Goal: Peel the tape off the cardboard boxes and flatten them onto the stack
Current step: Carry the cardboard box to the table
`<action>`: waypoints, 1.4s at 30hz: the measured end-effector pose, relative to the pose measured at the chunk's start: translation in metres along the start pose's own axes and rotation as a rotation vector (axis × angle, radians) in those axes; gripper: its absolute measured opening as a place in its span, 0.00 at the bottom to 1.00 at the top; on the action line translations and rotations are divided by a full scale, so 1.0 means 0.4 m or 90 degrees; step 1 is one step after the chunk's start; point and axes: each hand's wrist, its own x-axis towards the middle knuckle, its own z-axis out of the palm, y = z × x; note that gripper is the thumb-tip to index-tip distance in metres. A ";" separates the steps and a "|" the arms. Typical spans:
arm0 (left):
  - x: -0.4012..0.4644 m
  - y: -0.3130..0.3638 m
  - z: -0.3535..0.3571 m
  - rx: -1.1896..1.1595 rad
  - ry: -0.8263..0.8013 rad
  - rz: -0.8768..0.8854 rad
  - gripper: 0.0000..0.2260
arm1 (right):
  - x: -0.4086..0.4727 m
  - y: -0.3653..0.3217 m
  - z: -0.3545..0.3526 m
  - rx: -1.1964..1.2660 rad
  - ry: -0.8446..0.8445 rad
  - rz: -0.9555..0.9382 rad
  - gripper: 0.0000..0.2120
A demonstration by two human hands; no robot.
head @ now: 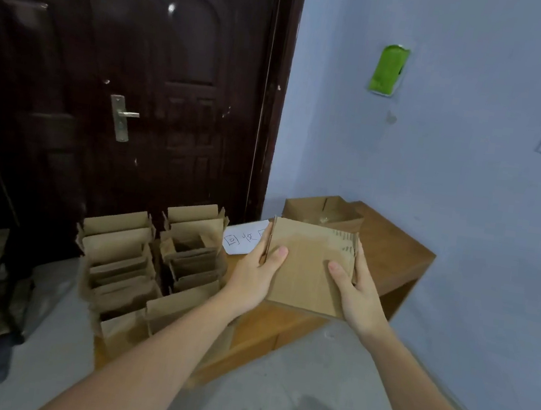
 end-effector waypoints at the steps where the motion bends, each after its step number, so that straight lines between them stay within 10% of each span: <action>1: 0.040 -0.013 0.013 -0.006 0.003 -0.005 0.29 | 0.044 0.018 -0.013 -0.001 -0.008 0.005 0.36; 14: 0.415 -0.155 0.153 -0.017 0.142 -0.096 0.29 | 0.506 0.260 -0.122 0.012 -0.164 0.016 0.39; 18: 0.467 -0.185 0.195 -0.039 0.256 -0.134 0.13 | 0.628 0.322 -0.121 0.023 -0.248 0.012 0.33; 25: 0.553 -0.218 0.160 0.023 0.356 -0.142 0.24 | 0.788 0.379 -0.034 0.008 -0.305 0.002 0.32; 42: 0.769 -0.327 -0.072 0.003 0.265 -0.144 0.33 | 0.963 0.435 0.163 0.000 -0.256 0.065 0.29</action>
